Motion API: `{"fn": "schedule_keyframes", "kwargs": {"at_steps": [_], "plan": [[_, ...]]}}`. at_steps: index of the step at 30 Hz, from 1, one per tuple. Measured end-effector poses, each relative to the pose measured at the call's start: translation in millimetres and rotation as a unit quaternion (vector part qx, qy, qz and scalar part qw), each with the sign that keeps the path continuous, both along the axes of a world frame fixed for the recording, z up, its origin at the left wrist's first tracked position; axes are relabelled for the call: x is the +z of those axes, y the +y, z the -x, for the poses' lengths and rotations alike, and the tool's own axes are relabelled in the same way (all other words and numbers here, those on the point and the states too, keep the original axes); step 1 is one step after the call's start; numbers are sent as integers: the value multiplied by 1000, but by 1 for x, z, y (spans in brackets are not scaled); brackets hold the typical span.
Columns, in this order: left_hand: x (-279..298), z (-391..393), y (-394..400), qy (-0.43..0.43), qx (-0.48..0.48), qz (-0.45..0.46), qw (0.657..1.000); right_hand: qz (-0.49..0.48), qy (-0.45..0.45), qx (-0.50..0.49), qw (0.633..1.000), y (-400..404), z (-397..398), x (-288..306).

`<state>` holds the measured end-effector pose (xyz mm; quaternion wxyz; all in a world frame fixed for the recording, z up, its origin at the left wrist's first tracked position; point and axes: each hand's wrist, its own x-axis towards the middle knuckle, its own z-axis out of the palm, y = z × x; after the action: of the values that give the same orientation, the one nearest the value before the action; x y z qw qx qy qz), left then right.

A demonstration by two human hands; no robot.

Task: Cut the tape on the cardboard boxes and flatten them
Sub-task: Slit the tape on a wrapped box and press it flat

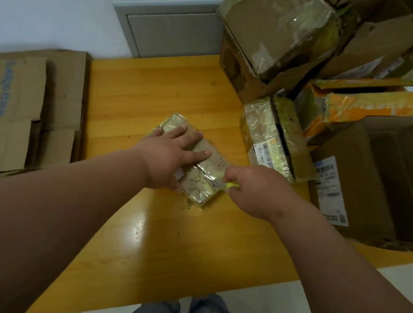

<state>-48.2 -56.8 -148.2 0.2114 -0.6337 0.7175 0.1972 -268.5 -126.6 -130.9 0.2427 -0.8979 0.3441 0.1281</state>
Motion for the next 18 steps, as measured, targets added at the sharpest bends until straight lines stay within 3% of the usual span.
{"fn": "schedule_keyframes", "kwargs": {"at_steps": [5,8,13,18], "plan": [[3,0,2,-9,5,26,1000,-34,-15,-33,999,2,11,-3],[4,1,7,-48,9,61,997,-113,-52,-110,986,-1,23,-7],[1,7,0,-93,23,84,992,-275,-209,-369,863,-3,38,-22],[-5,14,-7,-114,48,77,989,-259,-261,-458,810,9,30,-40]]}}
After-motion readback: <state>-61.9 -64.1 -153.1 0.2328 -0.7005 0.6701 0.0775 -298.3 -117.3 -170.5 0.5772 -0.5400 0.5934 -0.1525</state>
